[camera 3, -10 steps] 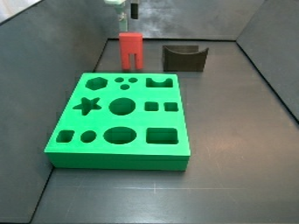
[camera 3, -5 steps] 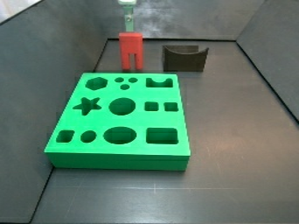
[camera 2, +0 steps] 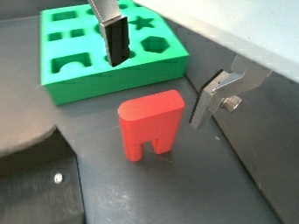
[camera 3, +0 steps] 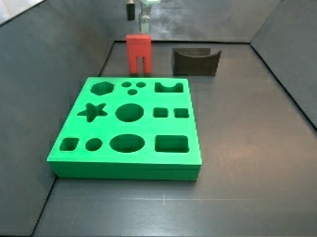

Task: Pick up the square-circle object. Move up. Place the square-circle object on the fixture. Regrasp the square-circle object. Rotate the square-circle object. Move to above the board. Insert the square-circle object.
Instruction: Rotate the square-circle object.

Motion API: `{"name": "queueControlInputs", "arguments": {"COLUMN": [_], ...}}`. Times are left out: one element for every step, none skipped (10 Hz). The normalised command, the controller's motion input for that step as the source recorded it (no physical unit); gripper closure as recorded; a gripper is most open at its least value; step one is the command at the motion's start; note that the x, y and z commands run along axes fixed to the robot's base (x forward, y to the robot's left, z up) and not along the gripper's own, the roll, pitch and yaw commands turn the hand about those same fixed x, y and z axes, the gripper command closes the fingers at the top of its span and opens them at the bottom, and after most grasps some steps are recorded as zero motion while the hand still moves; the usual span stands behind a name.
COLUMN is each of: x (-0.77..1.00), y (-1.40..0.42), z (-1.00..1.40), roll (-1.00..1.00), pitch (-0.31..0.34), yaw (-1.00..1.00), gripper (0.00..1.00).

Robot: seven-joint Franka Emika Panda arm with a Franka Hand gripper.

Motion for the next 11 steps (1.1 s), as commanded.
{"name": "queueControlInputs", "arguments": {"x": [0.03,0.04,0.04,0.04,0.04,0.04,0.04,0.04,0.04,0.04,0.04], "y": [0.00,0.00,0.00,0.00,0.00,0.00,0.00,0.00,0.00,0.00,0.00], "z": [-0.03,-0.03,-0.03,-0.03,-0.03,-0.03,-0.03,-0.03,-0.03,-0.03,-0.03], "roll": [0.00,0.00,0.00,0.00,0.00,0.00,0.00,0.00,0.00,0.00,-0.01], "pitch": [0.008,0.008,0.009,0.010,0.011,0.011,0.012,0.014,0.016,0.017,0.022], "yaw": [1.00,1.00,1.00,1.00,1.00,1.00,1.00,1.00,1.00,1.00,1.00], "gripper": [0.00,0.00,0.00,0.00,0.00,0.00,0.00,0.00,0.00,0.00,0.00]}}
